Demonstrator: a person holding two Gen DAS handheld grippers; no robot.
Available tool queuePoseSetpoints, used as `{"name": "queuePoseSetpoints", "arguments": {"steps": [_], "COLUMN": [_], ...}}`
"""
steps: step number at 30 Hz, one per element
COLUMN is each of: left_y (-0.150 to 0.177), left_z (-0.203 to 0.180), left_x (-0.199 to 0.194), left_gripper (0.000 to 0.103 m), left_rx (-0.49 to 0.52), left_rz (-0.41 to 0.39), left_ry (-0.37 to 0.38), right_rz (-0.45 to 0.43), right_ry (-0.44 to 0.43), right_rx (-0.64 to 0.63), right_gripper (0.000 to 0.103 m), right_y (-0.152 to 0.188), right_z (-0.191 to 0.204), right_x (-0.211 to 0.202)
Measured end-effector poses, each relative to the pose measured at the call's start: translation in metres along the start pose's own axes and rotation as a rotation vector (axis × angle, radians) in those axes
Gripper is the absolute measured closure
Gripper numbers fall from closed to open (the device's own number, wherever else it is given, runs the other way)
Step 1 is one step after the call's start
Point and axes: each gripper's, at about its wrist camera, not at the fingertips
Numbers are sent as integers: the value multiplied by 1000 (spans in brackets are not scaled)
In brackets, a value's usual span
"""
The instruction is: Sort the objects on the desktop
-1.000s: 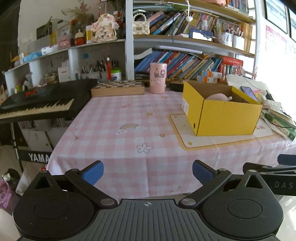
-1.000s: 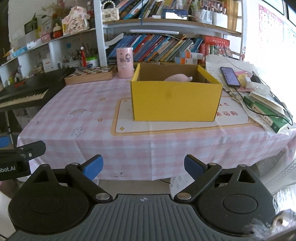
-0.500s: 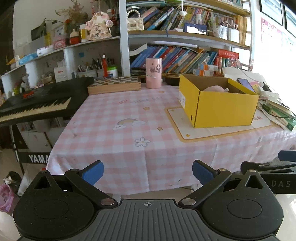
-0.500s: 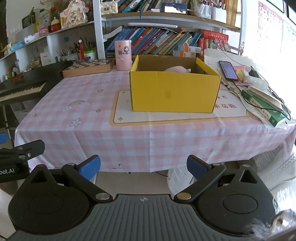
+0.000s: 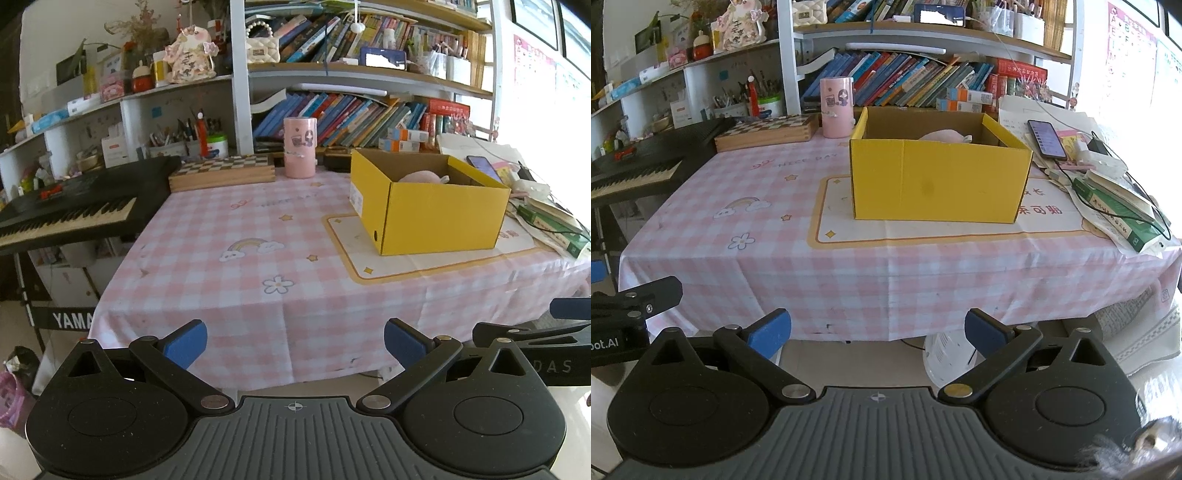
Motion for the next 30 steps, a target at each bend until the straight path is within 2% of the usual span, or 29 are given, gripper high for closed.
{"name": "queuePoseSetpoints", "arguments": {"steps": [30], "left_y": [7], "left_z": [3], "left_x": [-1], "left_gripper": [0], "left_rx": [-31], "left_rz": [13], "left_ry": [28], "right_rz": [20], "right_ry": [-8], "right_rx": [-14], "right_gripper": [1], "right_y": [5], "right_z": [2], "right_x": [-1]}}
Point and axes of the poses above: each gripper's, at about its wrist camera, not at the fingertips, and x roughly the way its jaws point, z to its left, y to its underside, and after that the axes turned 6 degrees about x, right-handed
